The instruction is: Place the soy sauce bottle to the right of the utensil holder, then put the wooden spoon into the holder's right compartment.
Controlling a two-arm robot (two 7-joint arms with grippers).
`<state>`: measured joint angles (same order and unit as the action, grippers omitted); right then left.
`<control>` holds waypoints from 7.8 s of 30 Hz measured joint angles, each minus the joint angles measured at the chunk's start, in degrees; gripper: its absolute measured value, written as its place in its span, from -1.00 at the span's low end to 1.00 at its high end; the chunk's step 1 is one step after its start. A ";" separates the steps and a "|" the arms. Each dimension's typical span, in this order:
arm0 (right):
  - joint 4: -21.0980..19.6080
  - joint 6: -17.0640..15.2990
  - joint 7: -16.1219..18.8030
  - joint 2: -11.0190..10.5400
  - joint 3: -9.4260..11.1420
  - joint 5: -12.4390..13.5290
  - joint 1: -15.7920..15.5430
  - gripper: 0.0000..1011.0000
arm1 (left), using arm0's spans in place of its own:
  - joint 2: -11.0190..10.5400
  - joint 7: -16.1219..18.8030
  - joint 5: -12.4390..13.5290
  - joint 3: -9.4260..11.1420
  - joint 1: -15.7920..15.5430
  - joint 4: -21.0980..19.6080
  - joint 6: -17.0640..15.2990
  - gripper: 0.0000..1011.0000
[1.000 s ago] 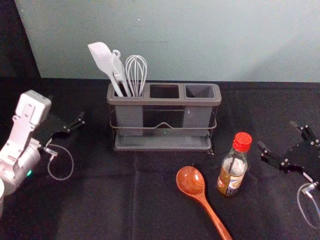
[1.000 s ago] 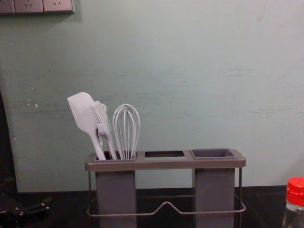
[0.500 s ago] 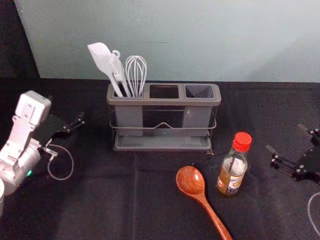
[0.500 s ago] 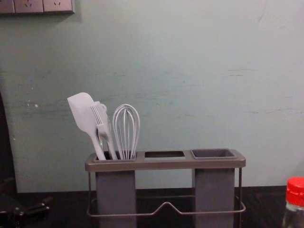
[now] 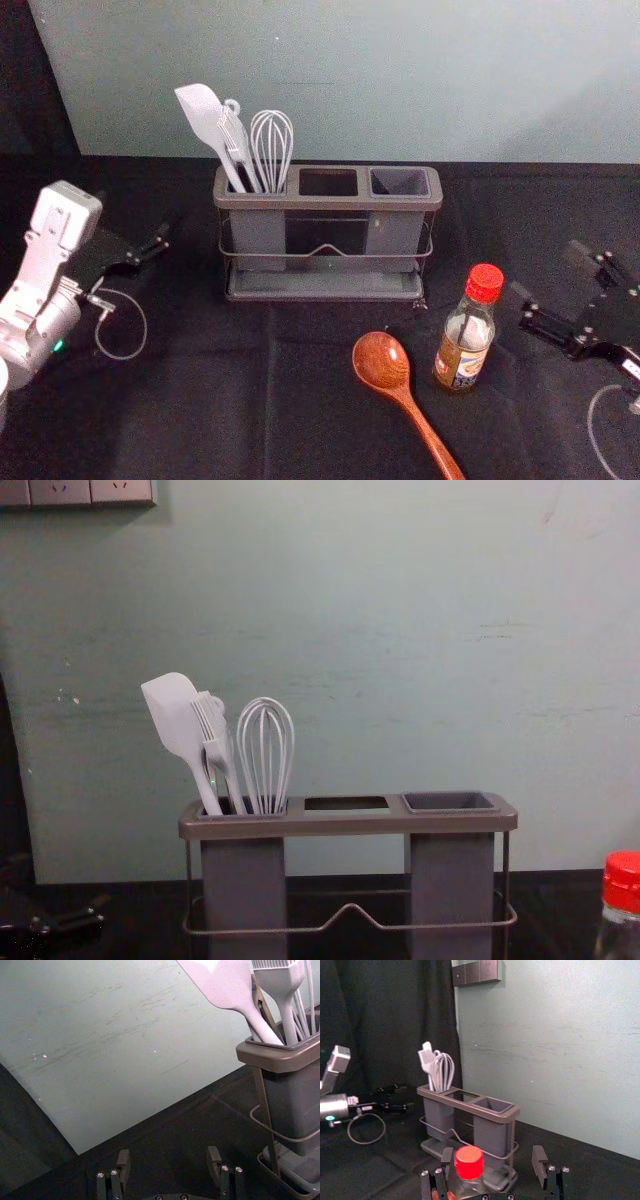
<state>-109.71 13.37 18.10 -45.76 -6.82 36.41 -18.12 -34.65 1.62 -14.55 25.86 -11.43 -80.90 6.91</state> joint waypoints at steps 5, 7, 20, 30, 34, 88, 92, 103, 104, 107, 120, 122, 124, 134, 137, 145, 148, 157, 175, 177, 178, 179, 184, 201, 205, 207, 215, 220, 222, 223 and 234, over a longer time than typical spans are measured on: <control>0.82 -1.18 0.92 2.03 -2.26 -1.01 2.46 0.98 | 0.00 0.00 0.00 0.00 0.00 0.00 0.00 0.99; 1.20 -1.61 1.13 2.68 -2.92 -1.36 3.29 0.98 | 0.00 0.00 0.00 0.01 0.00 0.00 0.00 0.99; 6.82 -5.08 1.84 8.53 -7.94 -6.08 10.99 0.98 | 0.00 0.00 0.00 0.00 0.00 0.00 0.00 0.99; 9.62 -6.13 2.64 11.33 -8.67 -8.23 13.76 0.98 | 0.00 0.00 0.00 0.01 0.00 0.00 0.00 0.99; 9.89 -6.15 3.15 12.14 -8.63 -8.94 13.80 0.98 | 0.00 0.00 0.00 0.01 0.00 0.00 0.00 0.99; 5.50 -7.12 6.43 13.07 0.90 -9.84 10.67 -0.24 | 0.00 0.00 0.00 0.00 0.00 0.01 0.00 0.99; 7.32 -7.10 6.39 13.45 1.21 -9.89 12.32 -0.24 | 0.00 0.00 0.00 0.00 0.00 0.00 0.00 0.99; 13.12 -8.28 6.68 15.50 -1.00 -10.17 18.87 -0.24 | 0.00 0.00 0.00 0.00 0.00 0.00 0.00 0.99; 13.95 -8.37 6.68 15.87 -1.41 -10.31 19.79 -0.24 | 0.00 0.00 0.00 0.00 0.00 0.00 0.00 0.99; 15.92 -8.49 6.68 16.71 -2.23 -10.54 21.64 -0.24 | 0.00 0.00 0.00 0.00 0.00 0.01 0.00 0.99; 25.38 -7.97 7.56 20.45 -5.05 -10.73 29.17 -0.24 | 0.00 0.00 0.00 0.00 0.00 0.00 0.00 0.99; 26.77 -7.76 7.65 21.04 -5.36 -10.57 30.11 -0.24 | 0.00 0.00 0.00 0.00 0.00 0.00 0.00 0.99; 27.85 -7.59 7.68 21.63 -5.71 -10.44 30.95 -0.24 | 0.00 0.00 0.00 0.01 0.00 0.00 0.00 0.99; 31.96 -6.56 7.65 23.69 -6.86 -11.10 33.68 -0.24 | 0.00 0.00 0.00 0.01 0.00 0.00 0.00 0.99; 32.54 -6.42 7.61 24.06 -6.97 -11.20 34.11 -0.24 | 0.00 0.00 -0.01 0.00 0.00 0.00 0.00 0.99; 33.06 -6.42 7.39 24.53 -7.11 -11.23 34.36 -0.17 | 0.00 0.00 0.00 0.00 0.00 0.00 0.00 0.99; 33.08 -6.58 7.37 24.64 -7.01 -11.12 34.35 0.04 | 0.00 0.00 0.00 0.01 0.00 0.00 0.00 0.99; 32.61 -6.81 7.29 24.82 -6.39 -10.19 34.18 0.60 | 0.00 0.00 0.00 0.00 0.00 0.00 0.00 0.99; 31.65 -6.76 7.33 24.41 -5.86 -9.23 33.69 0.98 | 0.00 0.00 0.00 0.00 0.00 0.00 0.00 0.99; 30.73 -6.61 7.33 24.23 -5.68 -9.16 33.19 0.98 | 0.00 0.00 0.00 0.01 0.00 0.00 0.00 0.99; 29.51 -6.40 7.32 24.03 -5.45 -9.06 32.69 0.98 | 0.00 0.00 0.00 0.01 0.00 0.00 0.00 0.99; 28.06 -6.17 7.31 23.76 -5.30 -9.03 32.00 0.98 | 0.00 0.00 0.00 0.01 0.00 0.00 0.00 0.99; 23.09 -5.53 7.34 22.68 -5.07 -9.03 29.75 0.98 | 0.00 0.00 0.00 0.01 0.00 0.00 0.00 0.99; 10.83 -4.97 10.15 17.11 -8.85 -12.92 21.75 0.98 | 0.00 0.00 0.00 0.01 0.00 0.00 0.00 0.99; 9.91 -6.98 9.95 16.36 -10.08 -13.85 20.63 0.98 | 0.00 0.00 0.00 0.00 0.00 0.00 0.00 0.99; 9.80 -8.05 9.91 16.14 -10.83 -14.03 20.15 0.98 | 0.00 0.00 0.00 0.00 0.00 0.00 0.00 0.99; 10.98 -10.59 9.91 15.98 -13.43 -14.42 19.04 0.98 | 0.00 0.00 0.00 0.00 0.00 0.00 0.00 0.99; 12.17 -11.09 9.94 16.14 -14.46 -14.77 18.81 0.98 | 0.00 0.00 0.00 0.00 0.00 0.00 0.00 0.99; 12.13 -11.09 9.94 16.14 -14.43 -14.76 18.82 0.98 | 0.00 0.00 0.00 0.01 0.00 0.01 0.00 0.99; 12.12 -11.09 9.94 16.14 -14.42 -14.75 18.82 0.98 | 0.00 0.00 0.00 0.00 0.00 0.00 0.00 0.99; 11.96 -11.09 9.94 16.14 -14.27 -14.70 18.86 0.98 | 0.00 0.00 0.00 0.01 0.00 0.01 0.00 0.99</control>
<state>-97.75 2.28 28.04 -29.62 -21.10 21.71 0.74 -34.65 1.62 -14.55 25.86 -11.43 -80.90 6.91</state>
